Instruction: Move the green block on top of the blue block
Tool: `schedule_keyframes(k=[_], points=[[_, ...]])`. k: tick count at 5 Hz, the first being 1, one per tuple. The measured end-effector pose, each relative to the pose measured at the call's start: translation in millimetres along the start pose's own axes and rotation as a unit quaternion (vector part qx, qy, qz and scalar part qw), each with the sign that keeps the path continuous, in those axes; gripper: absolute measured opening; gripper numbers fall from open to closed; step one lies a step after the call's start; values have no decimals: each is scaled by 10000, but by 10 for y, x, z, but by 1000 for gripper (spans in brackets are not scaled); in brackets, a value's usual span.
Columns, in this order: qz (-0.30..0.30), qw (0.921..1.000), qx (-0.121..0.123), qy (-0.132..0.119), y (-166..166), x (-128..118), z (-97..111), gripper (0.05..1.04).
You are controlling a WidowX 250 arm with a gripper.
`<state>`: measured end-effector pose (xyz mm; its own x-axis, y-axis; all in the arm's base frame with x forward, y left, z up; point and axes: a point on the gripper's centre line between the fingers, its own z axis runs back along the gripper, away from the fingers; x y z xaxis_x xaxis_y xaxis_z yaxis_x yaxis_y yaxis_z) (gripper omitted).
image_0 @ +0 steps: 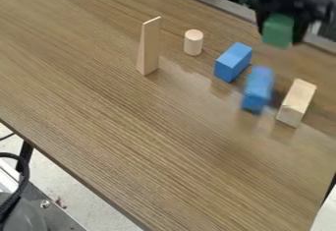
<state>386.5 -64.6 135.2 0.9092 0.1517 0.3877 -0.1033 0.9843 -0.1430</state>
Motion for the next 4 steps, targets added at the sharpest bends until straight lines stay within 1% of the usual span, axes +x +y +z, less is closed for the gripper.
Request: schedule_keyframes(k=[1,2,3,4], points=[[196,9996,-32,-185,162,11,133,610],[346,9991,149,-170,379,35,167,610],[-56,9986,373,365,514,-10,-148,610],[-448,9971,421,448,565,11,-351,610]])
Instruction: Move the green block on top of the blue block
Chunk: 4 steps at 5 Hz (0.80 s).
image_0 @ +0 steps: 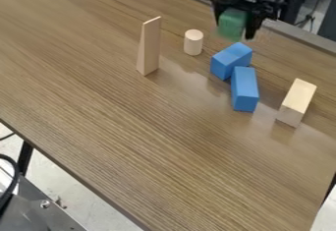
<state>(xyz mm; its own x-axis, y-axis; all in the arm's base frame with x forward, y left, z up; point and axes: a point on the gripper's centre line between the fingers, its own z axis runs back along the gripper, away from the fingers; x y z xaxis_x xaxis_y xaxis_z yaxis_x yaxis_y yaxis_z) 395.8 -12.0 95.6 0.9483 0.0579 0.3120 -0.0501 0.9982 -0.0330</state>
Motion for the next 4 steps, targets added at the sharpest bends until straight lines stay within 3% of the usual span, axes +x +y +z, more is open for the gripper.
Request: schedule_keyframes(k=[2,4], points=[[-925,9956,106,54,32,117,-263,610],[-1326,9911,127,53,93,172,-381,610]])
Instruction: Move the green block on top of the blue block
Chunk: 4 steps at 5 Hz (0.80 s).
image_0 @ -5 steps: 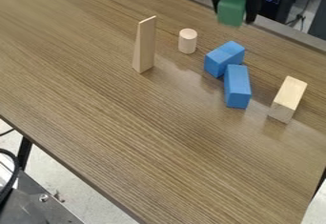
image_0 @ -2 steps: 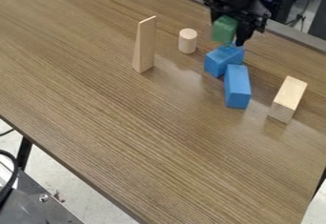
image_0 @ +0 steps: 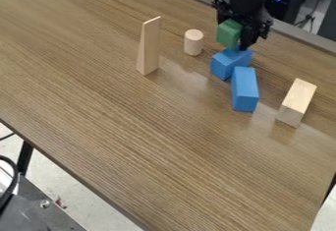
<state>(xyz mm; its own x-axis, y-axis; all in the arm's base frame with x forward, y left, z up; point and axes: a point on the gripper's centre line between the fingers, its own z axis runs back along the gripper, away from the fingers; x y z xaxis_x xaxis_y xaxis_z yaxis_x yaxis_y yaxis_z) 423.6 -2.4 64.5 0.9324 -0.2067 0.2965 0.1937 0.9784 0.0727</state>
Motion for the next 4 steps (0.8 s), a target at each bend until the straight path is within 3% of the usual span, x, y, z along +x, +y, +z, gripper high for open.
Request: schedule_keyframes(k=[1,4], points=[[-82,9999,71,-9,36,-16,-17,610],[-162,9998,-127,66,-2,-144,-46,610]])
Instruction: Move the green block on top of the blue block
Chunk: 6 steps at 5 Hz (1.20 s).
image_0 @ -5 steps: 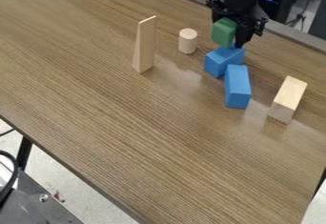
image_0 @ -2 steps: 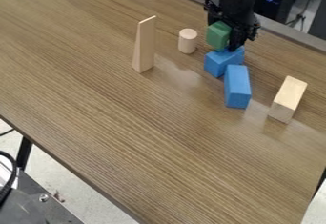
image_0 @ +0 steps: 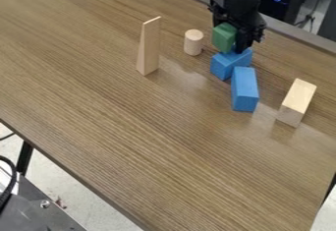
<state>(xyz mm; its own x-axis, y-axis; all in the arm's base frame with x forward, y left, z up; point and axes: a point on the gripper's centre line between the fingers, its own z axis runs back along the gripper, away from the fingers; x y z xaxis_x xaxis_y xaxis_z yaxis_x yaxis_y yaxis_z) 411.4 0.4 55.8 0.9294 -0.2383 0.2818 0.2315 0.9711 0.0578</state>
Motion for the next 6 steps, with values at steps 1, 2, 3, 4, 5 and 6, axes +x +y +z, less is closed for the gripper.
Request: schedule_keyframes(k=[1,2,3,4,5,6], points=[[-33,10000,-3,-9,-6,-17,13,610],[-114,9999,-4,-72,-60,-29,34,610],[-168,9997,10,-171,-83,-36,79,610],[-245,9987,127,-433,-79,-9,211,610],[-308,9970,207,-673,-105,-24,325,610],[-231,9982,60,-545,-148,-84,329,610]])
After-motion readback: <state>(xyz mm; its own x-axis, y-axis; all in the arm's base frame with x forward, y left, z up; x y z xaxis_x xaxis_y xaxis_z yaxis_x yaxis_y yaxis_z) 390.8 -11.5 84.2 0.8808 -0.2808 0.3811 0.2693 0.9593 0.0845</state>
